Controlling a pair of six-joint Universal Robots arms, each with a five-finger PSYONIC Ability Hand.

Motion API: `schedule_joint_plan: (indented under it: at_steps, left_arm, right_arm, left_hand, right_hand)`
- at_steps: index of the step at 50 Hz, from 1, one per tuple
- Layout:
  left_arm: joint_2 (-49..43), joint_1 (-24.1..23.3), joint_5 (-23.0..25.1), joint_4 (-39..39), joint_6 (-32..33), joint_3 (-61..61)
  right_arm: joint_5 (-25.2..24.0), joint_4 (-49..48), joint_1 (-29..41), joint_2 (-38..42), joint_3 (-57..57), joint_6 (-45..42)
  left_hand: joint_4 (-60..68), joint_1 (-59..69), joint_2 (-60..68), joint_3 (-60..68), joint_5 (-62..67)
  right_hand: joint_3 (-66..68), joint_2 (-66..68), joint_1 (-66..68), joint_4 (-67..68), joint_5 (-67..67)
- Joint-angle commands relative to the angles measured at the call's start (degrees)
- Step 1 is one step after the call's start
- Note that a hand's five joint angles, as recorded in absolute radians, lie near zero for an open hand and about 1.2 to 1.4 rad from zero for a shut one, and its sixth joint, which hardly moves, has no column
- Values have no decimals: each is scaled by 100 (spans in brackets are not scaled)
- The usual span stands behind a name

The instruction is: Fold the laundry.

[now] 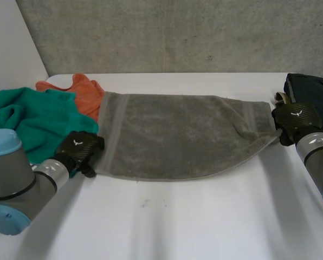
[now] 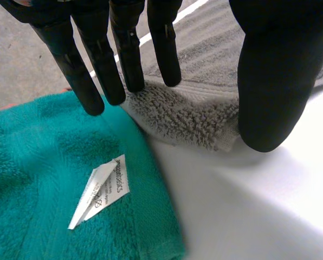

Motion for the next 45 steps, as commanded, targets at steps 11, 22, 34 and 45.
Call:
schedule_joint_plan:
  at_steps: [11, 22, 34, 45]
  left_arm:
    - [-47, 8, -221, 304, 295, 491]
    - [2253, -203, -942, 60, 347, -158]
    - [4366, -221, -960, -2847, 1418, -450]
    - [2189, -405, -1030, -3053, 1859, 612]
  right_arm:
    - [27, 9, 0, -34, 47, -5]
    - [9, 1499, -18, -1386, -102, -865]
    - [1, 4165, -123, -3031, -498, -2589]
    - [194, 4421, -88, -1188, -963, -2800]
  left_hand:
    - [4742, 4711, 4773, 4763, 4740]
    - [4742, 4711, 4773, 4763, 4740]
    - [4742, 4711, 4773, 4763, 4740]
    - [4742, 4711, 4773, 4763, 4740]
  right_hand:
    - [1162, 1292, 1580, 1118, 1180]
    - [1162, 1292, 1580, 1118, 1180]
    - [1162, 1292, 1580, 1118, 1180]
    - [1162, 1292, 1580, 1118, 1180]
